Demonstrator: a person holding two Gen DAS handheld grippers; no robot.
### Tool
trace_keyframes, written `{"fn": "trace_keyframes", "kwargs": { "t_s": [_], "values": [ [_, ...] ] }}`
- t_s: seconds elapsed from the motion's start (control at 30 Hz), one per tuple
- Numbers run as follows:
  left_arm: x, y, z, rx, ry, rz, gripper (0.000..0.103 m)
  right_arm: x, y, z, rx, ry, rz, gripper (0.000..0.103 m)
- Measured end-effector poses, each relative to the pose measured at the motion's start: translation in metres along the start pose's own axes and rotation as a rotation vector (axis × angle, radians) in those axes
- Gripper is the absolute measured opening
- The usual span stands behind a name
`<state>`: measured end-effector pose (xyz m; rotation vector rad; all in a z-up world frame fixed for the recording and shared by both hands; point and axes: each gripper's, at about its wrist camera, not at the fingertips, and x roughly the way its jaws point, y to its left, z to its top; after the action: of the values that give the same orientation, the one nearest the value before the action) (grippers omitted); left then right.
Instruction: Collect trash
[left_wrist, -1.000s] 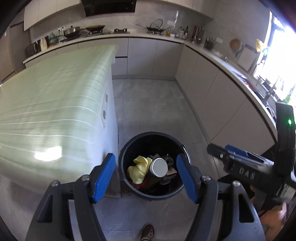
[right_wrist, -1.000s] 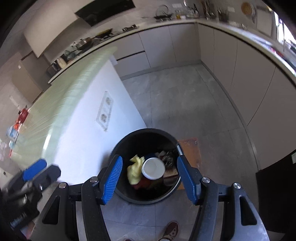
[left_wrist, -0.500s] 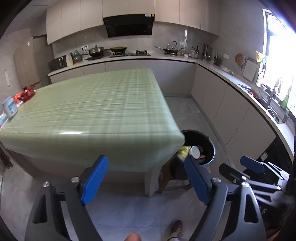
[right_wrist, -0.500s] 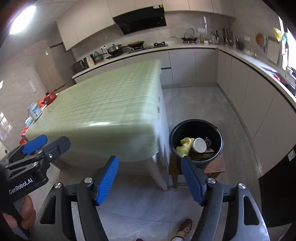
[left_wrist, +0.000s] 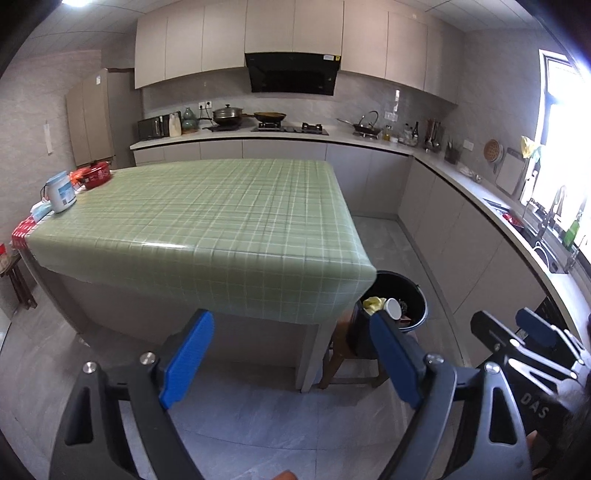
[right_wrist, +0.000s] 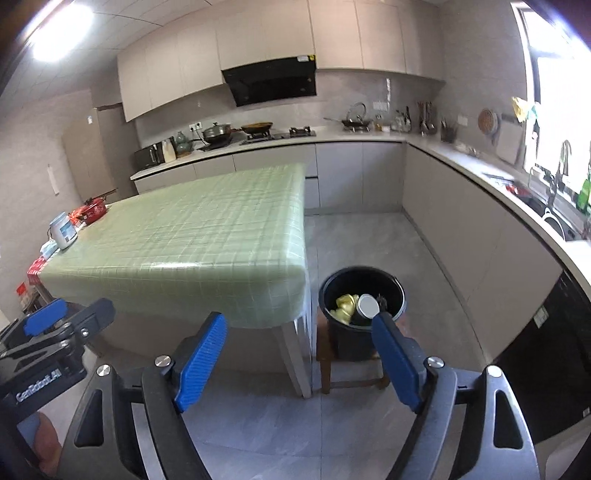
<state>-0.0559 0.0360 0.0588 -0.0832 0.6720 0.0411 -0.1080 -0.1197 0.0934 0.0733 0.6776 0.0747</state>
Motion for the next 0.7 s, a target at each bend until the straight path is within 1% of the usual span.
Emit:
{"fn": "trace_keyframes", "kwargs": {
  "t_s": [0.07,0.3,0.53,0.7],
  "values": [
    [-0.001,-0.010,-0.002,0.019,-0.014,0.006,0.088,-0.007,-0.006,-0.003,0.015,-0.006,0.001,0.083],
    [-0.006,-0.023,-0.012,0.027,-0.003,-0.006,0.088,-0.013,-0.029,-0.009,0.034,0.002,0.004,0.083],
    [-0.009,-0.033,-0.021,0.037,-0.005,0.002,0.088,-0.016,-0.039,-0.013,0.047,0.006,0.000,0.083],
    [-0.007,-0.034,-0.021,0.036,-0.003,0.009,0.088,-0.017,-0.043,-0.014,0.048,0.004,-0.007,0.083]
  ]
}}
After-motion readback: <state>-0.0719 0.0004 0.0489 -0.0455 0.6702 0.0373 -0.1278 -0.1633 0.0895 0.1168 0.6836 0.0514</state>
